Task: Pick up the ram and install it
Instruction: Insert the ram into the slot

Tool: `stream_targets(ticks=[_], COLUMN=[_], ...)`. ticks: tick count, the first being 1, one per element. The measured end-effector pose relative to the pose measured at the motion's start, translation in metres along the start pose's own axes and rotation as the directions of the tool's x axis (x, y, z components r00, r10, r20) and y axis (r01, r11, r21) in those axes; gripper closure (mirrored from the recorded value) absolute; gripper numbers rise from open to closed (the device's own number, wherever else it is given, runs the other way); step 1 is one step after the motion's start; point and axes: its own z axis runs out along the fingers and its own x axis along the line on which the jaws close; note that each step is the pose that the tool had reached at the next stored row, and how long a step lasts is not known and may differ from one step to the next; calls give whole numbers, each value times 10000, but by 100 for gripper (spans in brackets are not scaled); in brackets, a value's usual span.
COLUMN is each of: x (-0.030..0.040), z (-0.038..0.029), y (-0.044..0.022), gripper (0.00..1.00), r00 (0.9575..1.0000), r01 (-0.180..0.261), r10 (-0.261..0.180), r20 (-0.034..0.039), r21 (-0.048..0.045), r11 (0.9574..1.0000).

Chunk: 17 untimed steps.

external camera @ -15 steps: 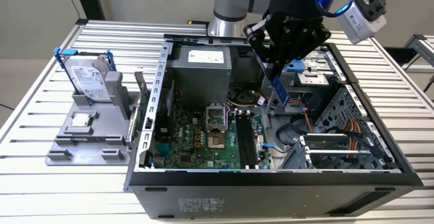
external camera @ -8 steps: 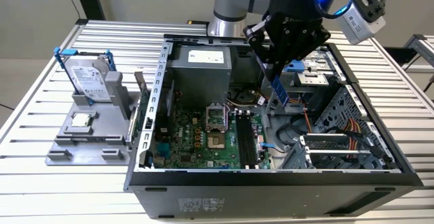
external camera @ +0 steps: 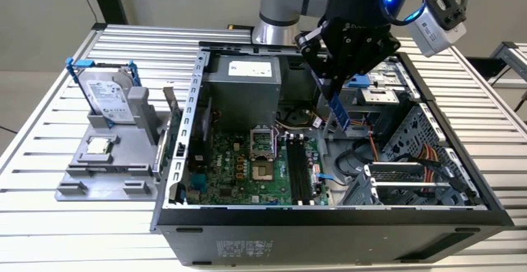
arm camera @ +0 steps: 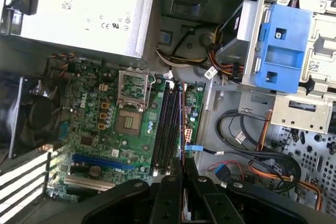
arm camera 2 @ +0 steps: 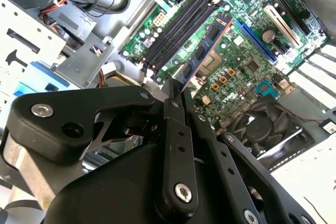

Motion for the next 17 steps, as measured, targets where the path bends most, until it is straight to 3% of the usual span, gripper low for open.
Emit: stream_targets(ticks=[17], x=[0], z=[93], y=[-3], gripper=[100], r00=[9999], r01=[-110], r10=[110], r20=[-18], r21=[0], r11=[9999])
